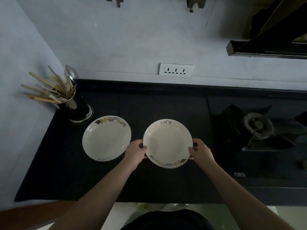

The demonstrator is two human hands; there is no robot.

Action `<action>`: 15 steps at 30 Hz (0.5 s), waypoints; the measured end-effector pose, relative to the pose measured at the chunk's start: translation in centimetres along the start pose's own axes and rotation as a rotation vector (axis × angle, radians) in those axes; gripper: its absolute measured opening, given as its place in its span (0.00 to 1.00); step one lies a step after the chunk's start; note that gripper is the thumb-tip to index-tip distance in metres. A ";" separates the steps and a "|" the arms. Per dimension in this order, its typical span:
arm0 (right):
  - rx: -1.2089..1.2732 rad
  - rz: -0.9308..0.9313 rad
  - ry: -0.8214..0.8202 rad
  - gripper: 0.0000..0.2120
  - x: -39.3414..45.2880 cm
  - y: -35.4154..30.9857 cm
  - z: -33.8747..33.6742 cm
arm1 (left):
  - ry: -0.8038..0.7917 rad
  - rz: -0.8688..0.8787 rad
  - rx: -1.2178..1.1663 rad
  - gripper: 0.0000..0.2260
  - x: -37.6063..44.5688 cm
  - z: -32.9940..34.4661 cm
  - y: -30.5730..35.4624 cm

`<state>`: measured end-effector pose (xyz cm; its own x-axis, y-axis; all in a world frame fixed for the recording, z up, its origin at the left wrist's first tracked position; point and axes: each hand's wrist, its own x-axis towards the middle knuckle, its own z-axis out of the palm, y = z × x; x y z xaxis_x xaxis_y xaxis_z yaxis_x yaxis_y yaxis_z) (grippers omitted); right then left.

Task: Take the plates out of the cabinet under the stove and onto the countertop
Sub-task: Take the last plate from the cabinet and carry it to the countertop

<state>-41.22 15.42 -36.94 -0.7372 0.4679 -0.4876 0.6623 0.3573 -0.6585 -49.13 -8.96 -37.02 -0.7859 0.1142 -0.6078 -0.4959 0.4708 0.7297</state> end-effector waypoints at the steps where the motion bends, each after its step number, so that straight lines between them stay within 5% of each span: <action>1: -0.002 -0.001 0.001 0.18 0.5 0.0 0.1 | 0.010 -0.007 0.000 0.09 0.3 0.2 0.2; 15: -0.075 -0.006 -0.005 0.17 4.9 2.0 0.7 | 0.063 -0.045 0.064 0.11 2.4 2.0 0.5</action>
<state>-43.61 17.88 -41.02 -0.7418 0.4615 -0.4865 0.6658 0.4200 -0.6167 -50.55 -6.65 -38.76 -0.7859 0.0374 -0.6172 -0.5082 0.5296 0.6792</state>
